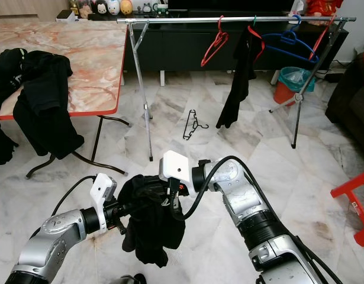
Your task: Hang hanger
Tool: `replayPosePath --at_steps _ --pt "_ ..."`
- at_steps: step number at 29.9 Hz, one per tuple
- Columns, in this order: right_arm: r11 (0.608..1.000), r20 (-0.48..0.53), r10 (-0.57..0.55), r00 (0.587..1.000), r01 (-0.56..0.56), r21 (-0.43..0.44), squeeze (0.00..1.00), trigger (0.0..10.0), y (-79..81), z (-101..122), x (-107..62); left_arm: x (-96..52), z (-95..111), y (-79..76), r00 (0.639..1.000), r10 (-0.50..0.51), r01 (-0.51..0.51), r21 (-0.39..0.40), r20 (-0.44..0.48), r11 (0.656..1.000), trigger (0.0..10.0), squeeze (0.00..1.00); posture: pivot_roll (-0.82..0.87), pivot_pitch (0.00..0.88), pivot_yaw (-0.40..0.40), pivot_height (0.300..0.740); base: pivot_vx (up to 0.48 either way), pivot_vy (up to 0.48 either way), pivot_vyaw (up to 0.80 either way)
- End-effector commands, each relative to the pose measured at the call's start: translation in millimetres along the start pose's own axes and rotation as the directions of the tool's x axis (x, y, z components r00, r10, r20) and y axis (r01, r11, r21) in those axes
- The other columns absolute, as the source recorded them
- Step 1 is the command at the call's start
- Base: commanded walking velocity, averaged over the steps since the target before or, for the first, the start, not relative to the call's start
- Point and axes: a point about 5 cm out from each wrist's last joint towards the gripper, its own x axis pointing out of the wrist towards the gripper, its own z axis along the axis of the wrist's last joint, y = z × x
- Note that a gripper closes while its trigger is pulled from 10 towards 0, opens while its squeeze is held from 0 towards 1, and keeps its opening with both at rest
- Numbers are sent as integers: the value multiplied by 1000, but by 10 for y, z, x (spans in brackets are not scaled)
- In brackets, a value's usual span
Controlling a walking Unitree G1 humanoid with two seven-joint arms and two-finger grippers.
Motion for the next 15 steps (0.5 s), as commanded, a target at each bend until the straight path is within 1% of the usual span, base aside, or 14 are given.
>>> replayPosePath --at_steps 1,15 --pt "1000 21 -3 1000 4 -21 0 10000 -30 66 -10 13 63 -25 1000 -12 12 17 18 1000 0 0 36 55 -26 740 0 0 0" --pt "1000 24 1 1000 0 -22 0 10000 -18 67 4 18 46 -29 1000 -9 9 26 5 1000 0 0 36 57 -26 740 0 0 0"
